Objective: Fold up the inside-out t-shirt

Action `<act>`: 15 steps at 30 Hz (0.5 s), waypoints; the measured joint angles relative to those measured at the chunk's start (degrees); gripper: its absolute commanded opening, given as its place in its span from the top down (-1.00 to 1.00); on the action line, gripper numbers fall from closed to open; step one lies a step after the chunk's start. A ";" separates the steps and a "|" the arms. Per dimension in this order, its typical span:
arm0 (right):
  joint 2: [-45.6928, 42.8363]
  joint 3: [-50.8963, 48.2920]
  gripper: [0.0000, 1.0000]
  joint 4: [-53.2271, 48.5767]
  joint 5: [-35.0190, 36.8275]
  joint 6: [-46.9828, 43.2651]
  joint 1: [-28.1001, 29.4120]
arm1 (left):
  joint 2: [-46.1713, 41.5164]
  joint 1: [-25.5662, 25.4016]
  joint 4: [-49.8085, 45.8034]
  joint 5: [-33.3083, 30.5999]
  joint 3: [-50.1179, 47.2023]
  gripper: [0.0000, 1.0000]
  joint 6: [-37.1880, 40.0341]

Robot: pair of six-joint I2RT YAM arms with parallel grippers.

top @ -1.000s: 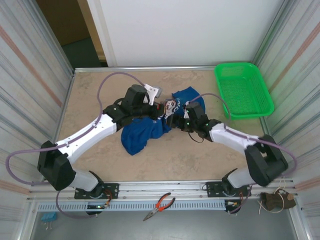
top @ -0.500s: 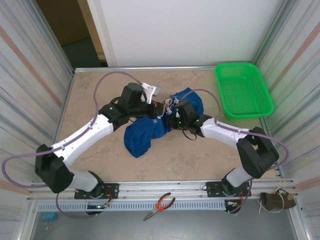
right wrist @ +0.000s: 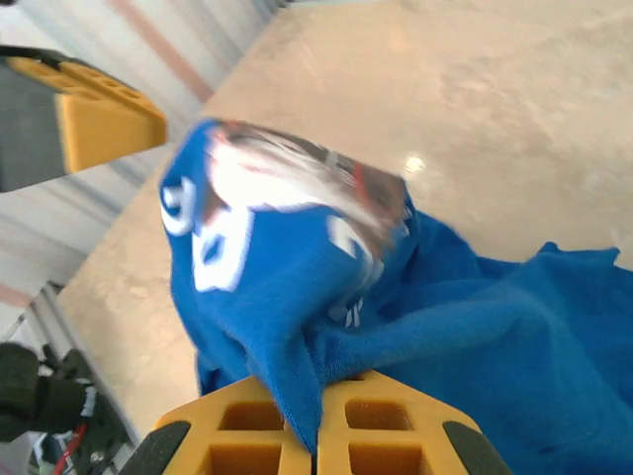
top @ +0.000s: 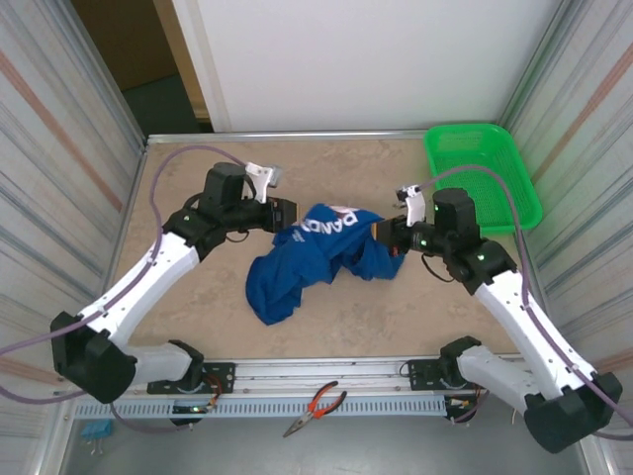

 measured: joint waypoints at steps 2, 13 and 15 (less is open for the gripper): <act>3.93 -1.29 1.00 0.52 -0.85 1.73 -2.27 | 2.10 1.16 -1.05 -2.69 0.00 -0.27 0.87; 14.53 -1.66 1.00 0.74 -2.12 8.13 -2.75 | -1.22 -20.50 1.86 -25.14 -10.34 -0.60 -0.59; 13.90 -0.76 1.00 0.72 -2.05 8.50 -2.43 | -0.81 -26.97 4.42 -31.69 -12.39 -0.62 -2.49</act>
